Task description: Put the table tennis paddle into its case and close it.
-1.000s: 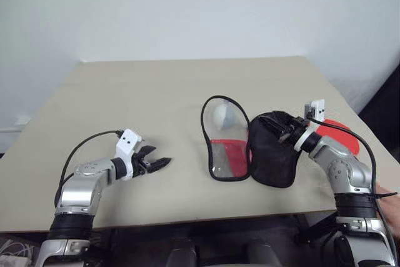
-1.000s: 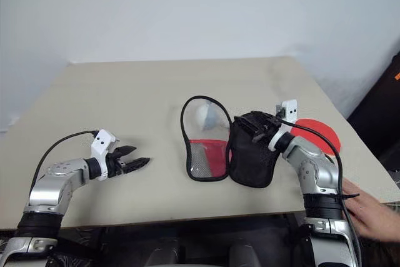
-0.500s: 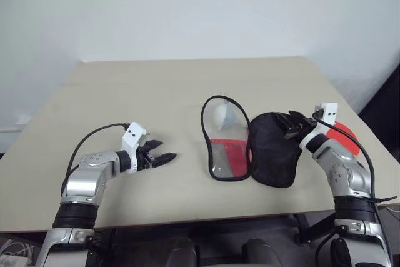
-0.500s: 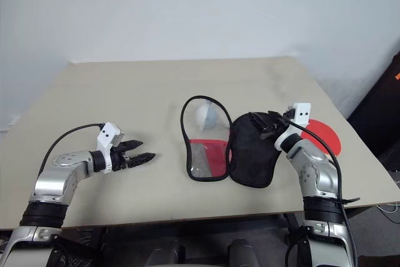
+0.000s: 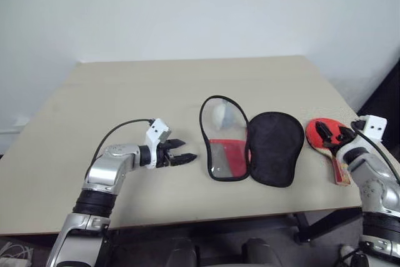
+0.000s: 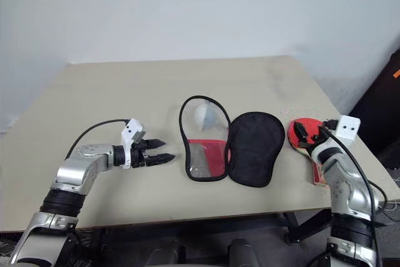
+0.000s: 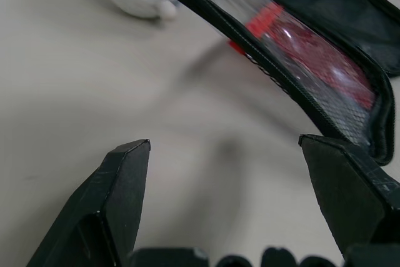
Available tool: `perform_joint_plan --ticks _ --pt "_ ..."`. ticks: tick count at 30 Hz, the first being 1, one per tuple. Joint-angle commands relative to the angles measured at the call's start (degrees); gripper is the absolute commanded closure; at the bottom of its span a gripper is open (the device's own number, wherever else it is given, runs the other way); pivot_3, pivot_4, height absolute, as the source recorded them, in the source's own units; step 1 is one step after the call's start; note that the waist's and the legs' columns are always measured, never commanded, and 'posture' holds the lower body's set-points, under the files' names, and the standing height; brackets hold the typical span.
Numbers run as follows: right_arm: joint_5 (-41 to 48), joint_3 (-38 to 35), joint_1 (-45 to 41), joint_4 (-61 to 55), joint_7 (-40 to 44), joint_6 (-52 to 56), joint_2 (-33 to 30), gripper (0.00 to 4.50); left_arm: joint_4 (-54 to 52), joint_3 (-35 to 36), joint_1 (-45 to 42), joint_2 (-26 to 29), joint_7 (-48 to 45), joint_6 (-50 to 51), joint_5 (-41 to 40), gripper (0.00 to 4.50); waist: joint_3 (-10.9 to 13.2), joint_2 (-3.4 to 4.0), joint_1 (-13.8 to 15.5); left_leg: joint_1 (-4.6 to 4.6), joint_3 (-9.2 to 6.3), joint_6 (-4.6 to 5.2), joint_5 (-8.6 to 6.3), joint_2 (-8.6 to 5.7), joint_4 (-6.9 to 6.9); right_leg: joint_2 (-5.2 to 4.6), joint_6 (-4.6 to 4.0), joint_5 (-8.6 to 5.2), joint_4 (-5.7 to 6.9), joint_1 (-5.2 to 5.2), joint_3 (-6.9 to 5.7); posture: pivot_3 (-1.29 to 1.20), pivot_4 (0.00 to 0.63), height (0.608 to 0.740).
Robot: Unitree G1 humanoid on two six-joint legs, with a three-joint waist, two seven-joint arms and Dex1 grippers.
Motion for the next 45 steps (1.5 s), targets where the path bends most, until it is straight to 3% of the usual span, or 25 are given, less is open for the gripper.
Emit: perform_joint_plan --ticks 1,11,30,34,40,41,45 --pt "1.10 -2.41 1.13 -4.77 -1.52 3.60 -2.36 0.12 -0.22 -0.32 -2.04 0.04 -1.00 -1.03 -0.05 0.47 0.00 0.00 0.06 0.00 0.00 0.00 0.00 0.00 0.00 0.00 0.00 0.00 0.00 0.00 0.00 0.00 0.000 0.740" --pt "1.61 -3.10 8.36 -11.25 -4.96 14.88 -2.54 0.12 5.15 -1.86 -4.77 -1.43 -1.83 -4.13 1.48 0.47 0.00 -0.02 0.08 -0.01 0.06 -0.01 -0.01 -0.03 0.05 0.00 0.00 -0.01 -0.07 0.03 0.14 0.00 0.000 0.740" --pt "-2.16 0.92 6.23 -4.70 -6.66 22.05 -3.32 0.12 7.10 -2.36 -6.20 -2.64 -2.43 -4.59 2.98 0.47 -0.02 -0.11 0.09 -0.01 0.08 0.00 -0.01 -0.05 0.07 0.02 0.01 -0.01 -0.11 0.06 0.20 0.00 0.000 0.740" --pt "-4.19 2.66 5.17 -2.71 -6.05 21.68 -3.65 0.99 6.53 -2.33 -5.72 -2.43 -2.39 -4.35 2.97 0.47 -0.03 -0.36 0.06 0.00 0.07 -0.01 -0.01 -0.05 0.12 0.02 0.01 -0.01 -0.12 0.09 0.20 0.00 0.000 0.740" --pt "-5.18 2.95 4.64 -2.66 -5.32 22.82 -3.27 3.18 5.89 -2.14 -5.02 -1.87 -2.32 -4.11 2.96 0.47 -0.07 -0.60 0.03 0.02 0.08 -0.02 -0.02 -0.03 0.13 0.04 0.01 0.00 -0.10 0.10 0.21 0.00 0.000 0.740" --pt "-5.36 2.88 4.50 -2.61 -5.40 22.73 -3.14 3.38 5.84 -2.09 -4.93 -1.79 -2.33 -4.08 2.94 0.47 -0.07 -0.64 0.04 0.02 0.07 -0.02 -0.02 -0.03 0.13 0.04 0.01 0.00 -0.11 0.11 0.21 0.00 0.000 0.740" --pt "-5.58 1.58 3.23 -2.90 -6.37 21.74 -2.23 3.37 5.61 -2.06 -4.78 -1.65 -2.30 -3.84 2.85 0.47 -0.06 -0.72 0.02 0.01 0.07 -0.10 -0.07 -0.04 0.14 0.04 0.01 0.00 -0.11 0.11 0.22 0.00 0.000 0.740"
